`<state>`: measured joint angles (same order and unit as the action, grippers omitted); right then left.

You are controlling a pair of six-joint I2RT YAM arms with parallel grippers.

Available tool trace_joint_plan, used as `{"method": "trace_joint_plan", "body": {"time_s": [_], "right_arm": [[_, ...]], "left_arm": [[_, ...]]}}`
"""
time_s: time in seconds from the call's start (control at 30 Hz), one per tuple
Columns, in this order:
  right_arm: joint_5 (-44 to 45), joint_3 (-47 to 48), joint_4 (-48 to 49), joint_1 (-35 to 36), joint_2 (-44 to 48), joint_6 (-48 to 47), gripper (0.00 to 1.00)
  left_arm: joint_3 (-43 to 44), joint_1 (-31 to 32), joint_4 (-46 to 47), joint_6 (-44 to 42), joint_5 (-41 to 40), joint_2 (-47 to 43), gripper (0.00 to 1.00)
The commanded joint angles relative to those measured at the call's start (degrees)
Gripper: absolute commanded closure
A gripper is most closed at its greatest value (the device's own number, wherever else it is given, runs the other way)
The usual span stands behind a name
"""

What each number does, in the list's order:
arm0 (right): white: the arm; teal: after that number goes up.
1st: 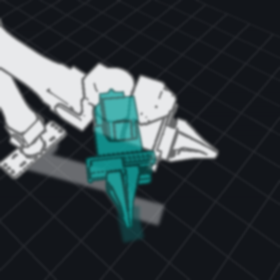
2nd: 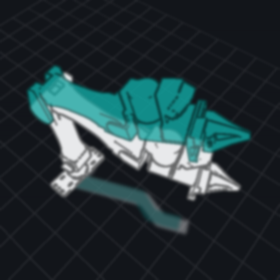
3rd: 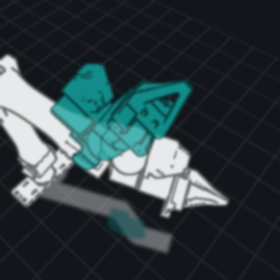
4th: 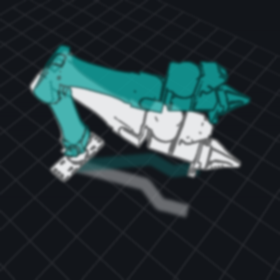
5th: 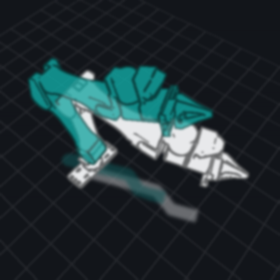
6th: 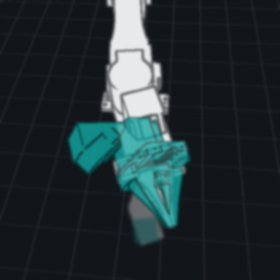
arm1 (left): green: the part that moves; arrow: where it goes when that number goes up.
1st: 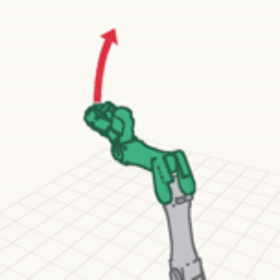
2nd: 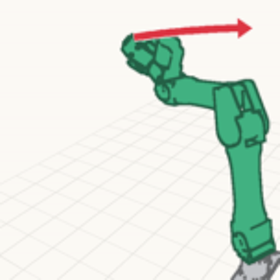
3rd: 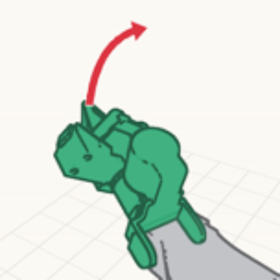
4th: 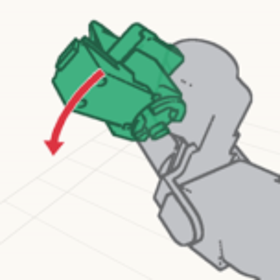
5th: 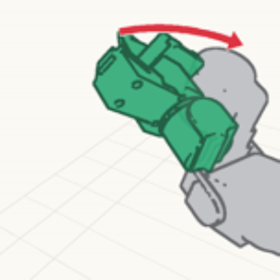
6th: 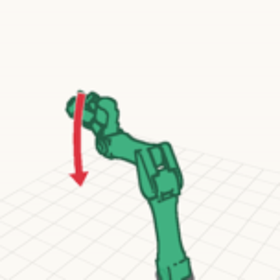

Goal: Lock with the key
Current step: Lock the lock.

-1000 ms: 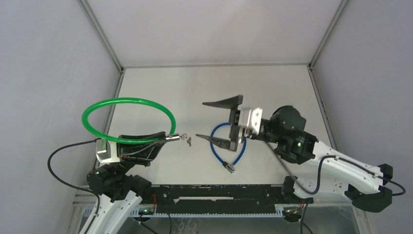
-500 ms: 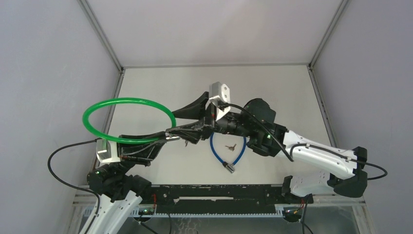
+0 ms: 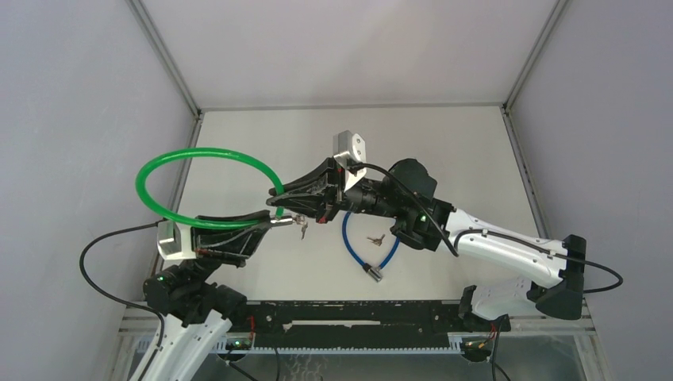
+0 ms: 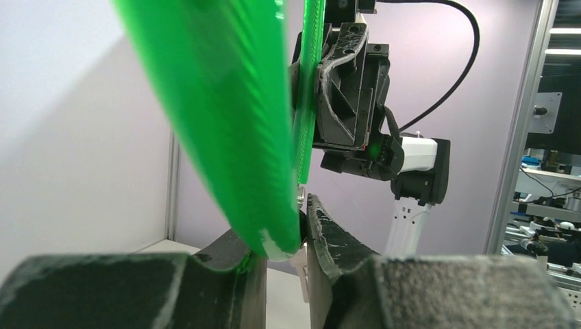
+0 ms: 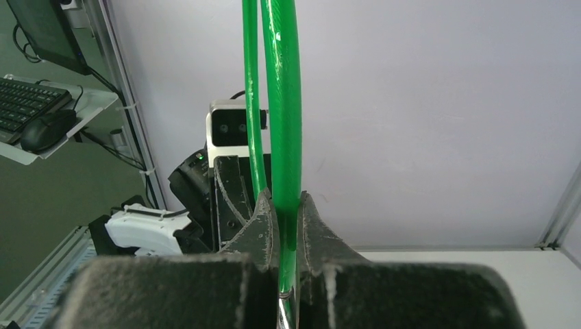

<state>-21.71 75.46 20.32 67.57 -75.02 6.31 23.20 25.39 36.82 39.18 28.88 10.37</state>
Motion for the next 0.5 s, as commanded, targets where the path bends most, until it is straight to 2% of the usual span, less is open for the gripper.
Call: {"method": "trace_joint_plan", "body": {"time_s": [0.0, 0.17, 0.37, 0.47], "right_arm": [[-3.29, -2.76, -2.93, 0.93, -3.94, 3.33, 1.0], [-5.83, -3.15, -2.87, 2.02, -6.56, 3.51, 1.0], [-5.41, -5.8, -3.5, 0.45, -4.12, 3.89, 0.98], [-6.0, -5.2, -4.76, -0.87, -0.72, 3.36, 0.6]], "left_arm": [[3.26, -0.73, 8.3, 0.25, -3.57, 0.98, 1.0], [2.61, -0.77, 7.94, -0.16, -3.92, 0.34, 1.0], [2.2, -0.78, 7.55, -0.93, -2.79, -0.27, 1.0], [1.24, -0.78, 6.62, -1.9, -2.17, -0.8, 1.0]]}}
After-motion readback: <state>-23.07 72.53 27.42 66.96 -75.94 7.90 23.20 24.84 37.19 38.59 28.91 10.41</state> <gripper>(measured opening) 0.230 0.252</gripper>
